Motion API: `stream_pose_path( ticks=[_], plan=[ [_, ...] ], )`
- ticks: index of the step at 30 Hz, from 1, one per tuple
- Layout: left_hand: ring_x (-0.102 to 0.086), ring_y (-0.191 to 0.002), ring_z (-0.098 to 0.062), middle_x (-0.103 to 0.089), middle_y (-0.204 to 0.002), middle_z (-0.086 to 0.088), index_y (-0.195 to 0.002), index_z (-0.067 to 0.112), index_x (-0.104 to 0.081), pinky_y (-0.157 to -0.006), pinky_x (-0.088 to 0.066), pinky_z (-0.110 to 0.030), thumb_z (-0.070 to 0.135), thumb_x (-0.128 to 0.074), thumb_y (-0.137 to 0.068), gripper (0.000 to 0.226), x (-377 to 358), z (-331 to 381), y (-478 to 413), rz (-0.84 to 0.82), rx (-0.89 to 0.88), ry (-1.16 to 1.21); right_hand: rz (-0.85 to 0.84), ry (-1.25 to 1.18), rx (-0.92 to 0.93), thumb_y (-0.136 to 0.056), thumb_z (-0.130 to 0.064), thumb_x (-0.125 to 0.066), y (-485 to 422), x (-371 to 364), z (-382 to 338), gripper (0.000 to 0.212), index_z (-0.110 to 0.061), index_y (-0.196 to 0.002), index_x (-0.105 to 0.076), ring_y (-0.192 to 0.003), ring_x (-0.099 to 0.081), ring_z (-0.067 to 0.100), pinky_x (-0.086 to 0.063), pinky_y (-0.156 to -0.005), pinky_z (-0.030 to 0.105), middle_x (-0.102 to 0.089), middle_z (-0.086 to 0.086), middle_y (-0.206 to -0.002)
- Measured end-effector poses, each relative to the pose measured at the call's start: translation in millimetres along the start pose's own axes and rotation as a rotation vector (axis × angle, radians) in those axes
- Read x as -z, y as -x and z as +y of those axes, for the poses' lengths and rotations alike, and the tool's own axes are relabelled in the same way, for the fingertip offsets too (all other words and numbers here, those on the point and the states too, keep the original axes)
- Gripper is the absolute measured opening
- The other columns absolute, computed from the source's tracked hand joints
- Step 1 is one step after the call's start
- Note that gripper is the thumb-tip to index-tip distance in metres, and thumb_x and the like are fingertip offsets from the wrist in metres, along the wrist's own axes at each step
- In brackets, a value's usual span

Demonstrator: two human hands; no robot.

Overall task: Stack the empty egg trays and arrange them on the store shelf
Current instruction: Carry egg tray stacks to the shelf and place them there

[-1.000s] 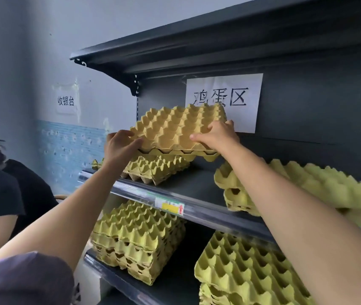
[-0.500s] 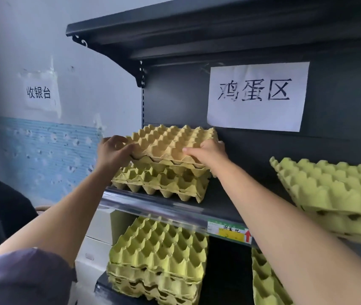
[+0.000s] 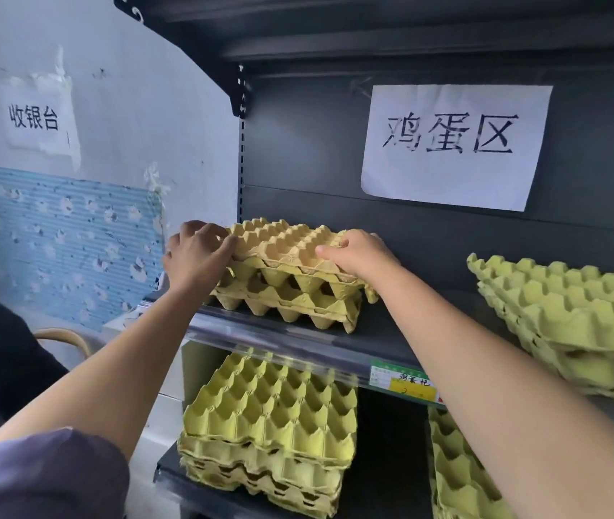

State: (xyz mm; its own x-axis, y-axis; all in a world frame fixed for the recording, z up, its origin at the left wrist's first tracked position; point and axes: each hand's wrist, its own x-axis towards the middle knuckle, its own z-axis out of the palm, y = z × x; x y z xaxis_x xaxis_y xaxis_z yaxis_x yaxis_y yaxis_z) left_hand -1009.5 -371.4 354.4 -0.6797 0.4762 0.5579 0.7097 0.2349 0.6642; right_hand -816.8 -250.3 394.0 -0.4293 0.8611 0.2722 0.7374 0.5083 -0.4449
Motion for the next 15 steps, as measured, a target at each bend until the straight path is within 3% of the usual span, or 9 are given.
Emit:
stream_pose_path(
  ticks=[1,3,15],
  plan=[
    [-0.033,-0.128,-0.028,-0.043,-0.134,-0.002,-0.11,0.026,-0.065,-0.104,-0.023,-0.044,0.043,-0.052,-0.087,0.03,-1,1,0,0.016,-0.019,-0.016,0.027,0.018,0.006,-0.081,-0.064,-0.051,2,1,-1,0.052,-0.023,-0.113,-0.059,-0.116,-0.052,0.027,-0.045,-0.081,0.036,-0.047,0.007,-0.136],
    [-0.03,-0.13,-0.027,-0.044,-0.133,-0.001,-0.108,0.027,-0.065,-0.106,-0.019,-0.043,0.041,-0.052,-0.088,0.027,0,5,2,0.047,-0.065,-0.024,0.094,0.056,0.028,-0.087,-0.06,-0.048,7,5,-3,0.055,-0.022,-0.126,-0.054,-0.117,-0.051,0.029,-0.044,-0.082,0.036,-0.044,0.006,-0.138],
    [-0.039,-0.121,-0.03,-0.054,-0.124,-0.006,-0.109,0.023,-0.064,-0.099,-0.024,-0.04,0.028,-0.049,-0.092,0.023,19,71,44,0.064,-0.236,-0.124,0.386,0.203,0.262,-0.094,-0.043,-0.048,65,57,22,0.035,-0.021,-0.12,-0.057,-0.109,-0.053,0.03,-0.047,-0.083,0.039,-0.055,0.004,-0.125]
  ],
)
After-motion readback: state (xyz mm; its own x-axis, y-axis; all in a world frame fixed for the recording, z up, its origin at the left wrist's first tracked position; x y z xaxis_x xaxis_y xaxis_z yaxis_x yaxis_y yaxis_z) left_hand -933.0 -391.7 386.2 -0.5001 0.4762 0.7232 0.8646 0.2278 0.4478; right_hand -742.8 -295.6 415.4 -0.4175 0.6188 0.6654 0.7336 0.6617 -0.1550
